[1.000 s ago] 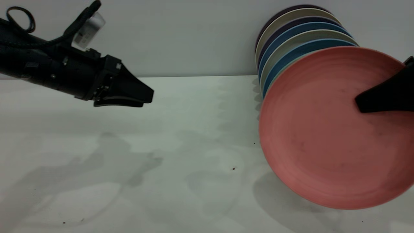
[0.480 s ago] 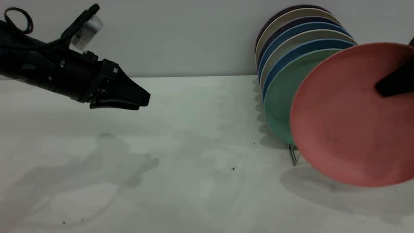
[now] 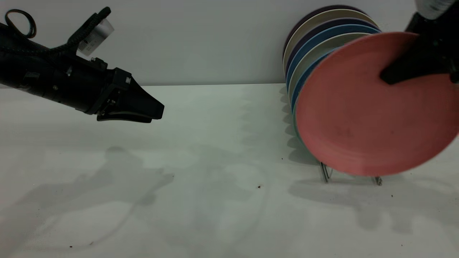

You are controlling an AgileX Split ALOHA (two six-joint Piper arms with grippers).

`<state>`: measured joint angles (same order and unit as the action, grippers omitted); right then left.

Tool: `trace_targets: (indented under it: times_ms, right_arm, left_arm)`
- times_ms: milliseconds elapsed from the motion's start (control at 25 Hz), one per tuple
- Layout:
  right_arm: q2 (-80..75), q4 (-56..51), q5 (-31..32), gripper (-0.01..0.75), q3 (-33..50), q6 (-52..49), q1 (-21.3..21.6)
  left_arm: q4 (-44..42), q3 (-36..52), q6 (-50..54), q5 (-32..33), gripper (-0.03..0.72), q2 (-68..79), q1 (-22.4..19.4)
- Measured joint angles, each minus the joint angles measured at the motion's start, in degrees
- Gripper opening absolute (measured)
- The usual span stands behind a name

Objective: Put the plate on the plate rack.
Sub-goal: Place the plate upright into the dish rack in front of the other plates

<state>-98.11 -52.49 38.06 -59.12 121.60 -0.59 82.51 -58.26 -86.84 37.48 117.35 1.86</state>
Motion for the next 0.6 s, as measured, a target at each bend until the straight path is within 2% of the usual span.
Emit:
trace_targets:
  times_ms: [120, 360, 600]
  right_arm:
    - [0.0, 2.4, 1.4, 0.160, -2.1, -1.1, 0.0]
    - [0.0, 13.2, 4.9, 0.160, -6.9, -12.3, 0.0]
    - [0.0, 15.1, 5.9, 0.160, -10.1, -14.8, 0.0]
  left_arm:
    - [-0.6, 0.0, 0.0, -0.1, 0.329, 0.0, 0.0]
    - [-0.9, 0.0, 0.0, -0.8, 0.329, 0.0, 0.0]
    - [-1.0, 0.0, 0.0, -0.9, 0.329, 0.0, 0.0]
